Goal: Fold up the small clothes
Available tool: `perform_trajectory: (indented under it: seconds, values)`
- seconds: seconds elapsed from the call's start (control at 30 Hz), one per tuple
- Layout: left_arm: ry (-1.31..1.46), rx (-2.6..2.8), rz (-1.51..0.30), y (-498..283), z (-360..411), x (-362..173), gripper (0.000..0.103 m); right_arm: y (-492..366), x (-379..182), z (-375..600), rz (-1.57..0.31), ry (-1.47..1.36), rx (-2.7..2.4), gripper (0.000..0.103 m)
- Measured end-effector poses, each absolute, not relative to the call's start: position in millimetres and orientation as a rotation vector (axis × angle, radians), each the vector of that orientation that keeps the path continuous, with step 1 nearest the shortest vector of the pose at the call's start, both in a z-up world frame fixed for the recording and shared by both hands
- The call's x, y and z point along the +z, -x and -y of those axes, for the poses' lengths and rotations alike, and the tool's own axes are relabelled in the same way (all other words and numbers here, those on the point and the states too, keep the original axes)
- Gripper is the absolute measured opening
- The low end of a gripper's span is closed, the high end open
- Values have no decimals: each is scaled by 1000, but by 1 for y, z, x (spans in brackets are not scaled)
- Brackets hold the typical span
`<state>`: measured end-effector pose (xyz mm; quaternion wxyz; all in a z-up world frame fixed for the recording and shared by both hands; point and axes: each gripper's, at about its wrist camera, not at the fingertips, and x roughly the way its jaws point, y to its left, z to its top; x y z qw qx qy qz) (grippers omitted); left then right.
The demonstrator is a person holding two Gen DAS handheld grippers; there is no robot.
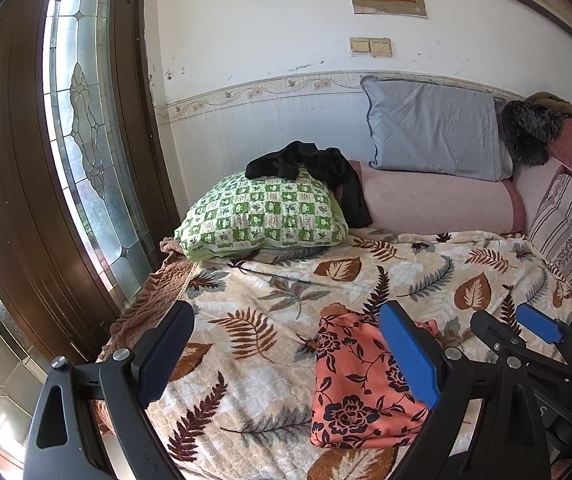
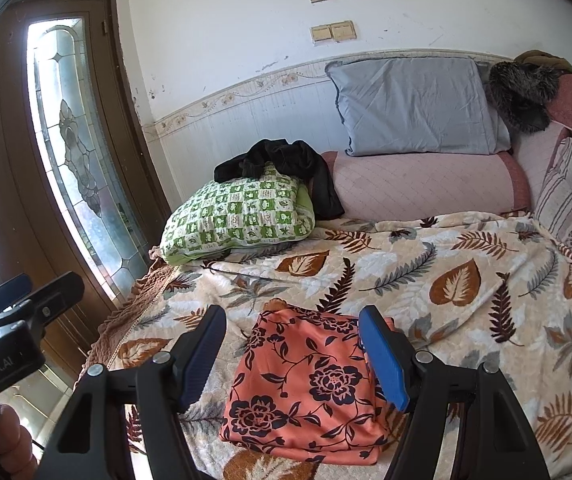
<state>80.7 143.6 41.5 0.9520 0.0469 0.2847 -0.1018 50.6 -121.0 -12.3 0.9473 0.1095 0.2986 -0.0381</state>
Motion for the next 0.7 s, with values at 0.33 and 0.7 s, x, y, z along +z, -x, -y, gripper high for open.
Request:
perform_trajectory:
  seconds: [0.33, 0.7]
  values:
    - [-96, -233, -588, -98, -133, 31, 94, -69, -30, 129, -632, -250, -84, 73]
    - [-42, -263, -654, -154, -134, -19, 94, -103, -67, 152, -671, -252, -127, 73]
